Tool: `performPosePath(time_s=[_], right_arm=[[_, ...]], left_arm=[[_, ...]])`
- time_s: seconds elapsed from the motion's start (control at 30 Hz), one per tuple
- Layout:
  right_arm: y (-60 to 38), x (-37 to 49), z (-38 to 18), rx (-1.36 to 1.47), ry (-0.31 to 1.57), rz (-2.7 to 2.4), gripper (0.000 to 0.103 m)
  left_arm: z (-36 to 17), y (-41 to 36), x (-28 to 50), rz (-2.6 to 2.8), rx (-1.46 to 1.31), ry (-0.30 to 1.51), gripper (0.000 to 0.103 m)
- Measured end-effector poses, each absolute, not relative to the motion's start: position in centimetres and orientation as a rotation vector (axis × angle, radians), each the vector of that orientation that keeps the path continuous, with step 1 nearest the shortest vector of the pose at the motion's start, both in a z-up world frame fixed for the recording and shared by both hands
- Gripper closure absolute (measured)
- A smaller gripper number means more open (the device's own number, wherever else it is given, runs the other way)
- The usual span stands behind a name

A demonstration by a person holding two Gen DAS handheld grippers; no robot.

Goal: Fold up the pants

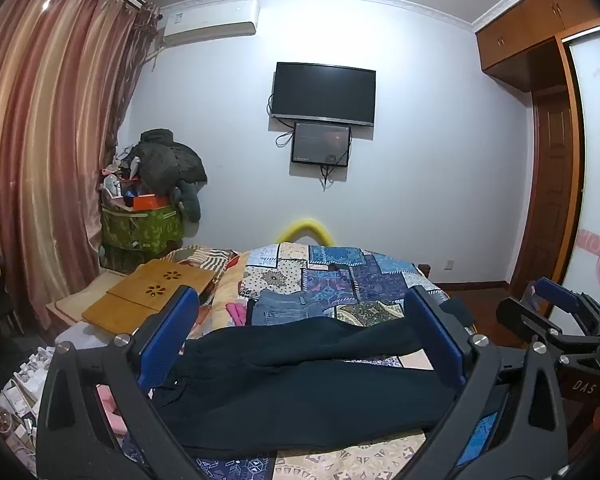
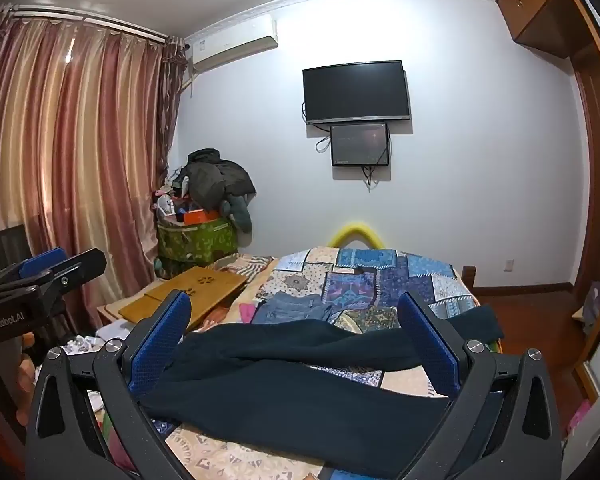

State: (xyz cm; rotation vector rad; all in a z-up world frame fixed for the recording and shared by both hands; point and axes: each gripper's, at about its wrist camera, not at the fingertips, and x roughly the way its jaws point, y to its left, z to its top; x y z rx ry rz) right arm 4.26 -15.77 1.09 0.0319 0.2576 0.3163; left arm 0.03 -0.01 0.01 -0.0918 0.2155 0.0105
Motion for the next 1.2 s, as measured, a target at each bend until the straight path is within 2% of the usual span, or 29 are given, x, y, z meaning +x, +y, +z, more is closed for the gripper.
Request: performPosePath(time_s=[1.2], right_arm=[[-16.1, 4.6, 0.7, 0.041, 0.269, 0.292, 0.001]], left_arm=[[-0.3, -0.8, 0.1, 0.008, -0.051, 0.201, 0.000]])
